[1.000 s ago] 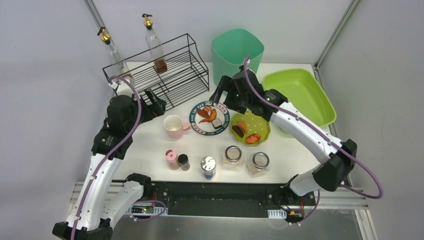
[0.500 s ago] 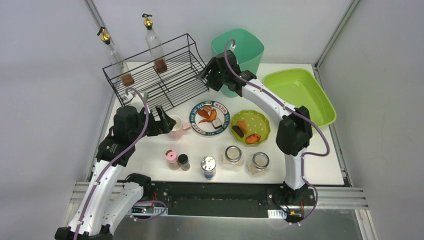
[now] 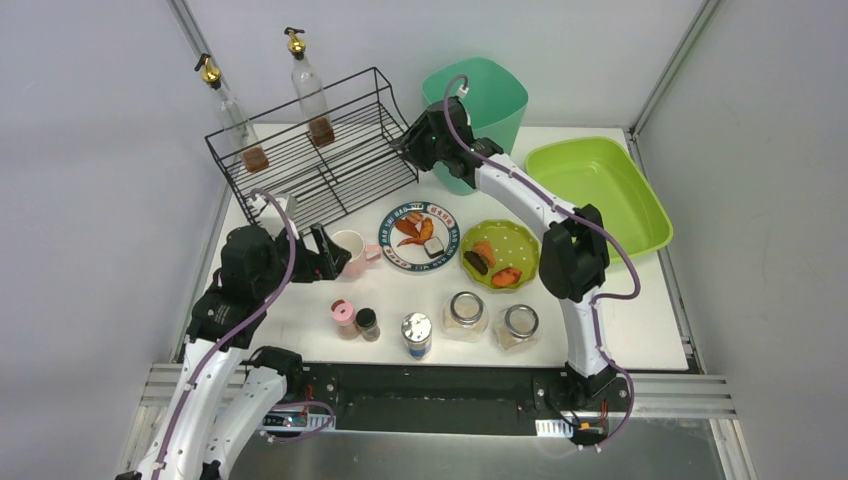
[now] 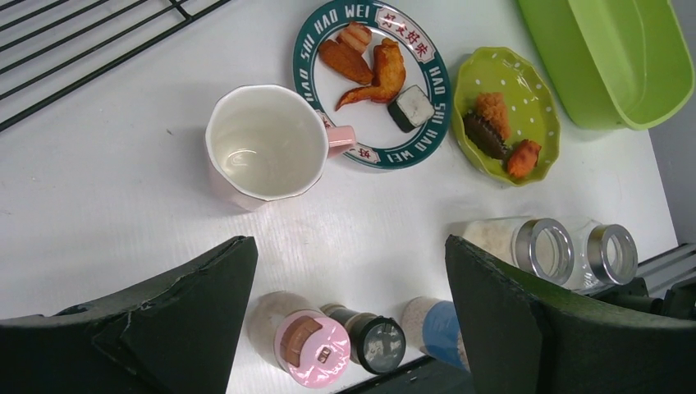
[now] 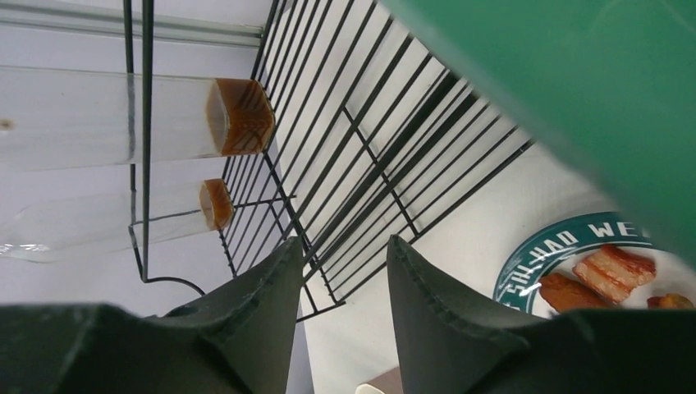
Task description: Clear the kitchen counter
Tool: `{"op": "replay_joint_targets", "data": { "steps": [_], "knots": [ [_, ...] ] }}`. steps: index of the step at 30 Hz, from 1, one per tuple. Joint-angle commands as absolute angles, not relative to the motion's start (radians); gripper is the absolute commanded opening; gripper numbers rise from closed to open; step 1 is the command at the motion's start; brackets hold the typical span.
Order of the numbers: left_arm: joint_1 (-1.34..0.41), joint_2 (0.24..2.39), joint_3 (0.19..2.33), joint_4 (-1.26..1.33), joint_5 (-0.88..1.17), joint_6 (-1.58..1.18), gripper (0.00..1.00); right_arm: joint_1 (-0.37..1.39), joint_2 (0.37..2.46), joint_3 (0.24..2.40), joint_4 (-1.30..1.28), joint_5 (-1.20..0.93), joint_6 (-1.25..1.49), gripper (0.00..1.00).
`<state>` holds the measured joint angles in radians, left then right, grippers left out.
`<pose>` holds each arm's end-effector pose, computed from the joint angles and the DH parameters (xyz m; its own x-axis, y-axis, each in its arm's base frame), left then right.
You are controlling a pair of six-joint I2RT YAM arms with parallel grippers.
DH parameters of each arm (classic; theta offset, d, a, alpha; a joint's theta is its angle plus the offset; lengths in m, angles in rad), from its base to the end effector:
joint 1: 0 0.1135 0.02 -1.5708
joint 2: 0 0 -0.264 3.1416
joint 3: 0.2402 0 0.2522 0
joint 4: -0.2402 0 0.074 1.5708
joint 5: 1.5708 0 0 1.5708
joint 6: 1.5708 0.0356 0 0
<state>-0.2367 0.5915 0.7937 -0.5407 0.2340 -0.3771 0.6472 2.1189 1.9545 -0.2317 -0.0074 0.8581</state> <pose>0.1256 -0.0388 0.3326 -0.4624 -0.2569 -0.8486 0.2909 0.8602 -0.4189 0.4068 0.3078 0.3156 -0.6616 0.4484 -0.6011 -0.1649 0.6950 0.6999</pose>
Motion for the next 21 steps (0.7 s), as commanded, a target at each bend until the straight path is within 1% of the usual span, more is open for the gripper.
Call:
{"op": "replay_joint_targets", "data": {
  "steps": [1, 4, 8, 13, 17, 21],
  "knots": [
    [-0.242, 0.552, 0.785, -0.542, 0.219, -0.362, 0.88, 0.652, 2.140, 1.948, -0.172, -0.006, 0.947, 0.44],
    [-0.240, 0.538, 0.783, -0.543, 0.211, -0.363, 0.88, 0.674, 2.124, 1.903, -0.124, -0.006, 0.974, 0.43],
    [-0.241, 0.531, 0.784, -0.546, 0.209, -0.361, 0.88, 0.725, 2.072, 1.826, -0.073, 0.092, 0.964, 0.43],
    [-0.240, 0.511, 0.779, -0.551, 0.201, -0.363, 0.88, 0.786, 1.999, 1.720, -0.006, 0.193, 0.963, 0.45],
    [-0.241, 0.503, 0.778, -0.551, 0.199, -0.362, 0.88, 0.826, 1.951, 1.688, 0.032, 0.274, 0.909, 0.46],
    [-0.240, 0.502, 0.779, -0.552, 0.200, -0.362, 0.88, 0.827, 1.925, 1.690, 0.024, 0.330, 0.874, 0.47]
  ]
}}
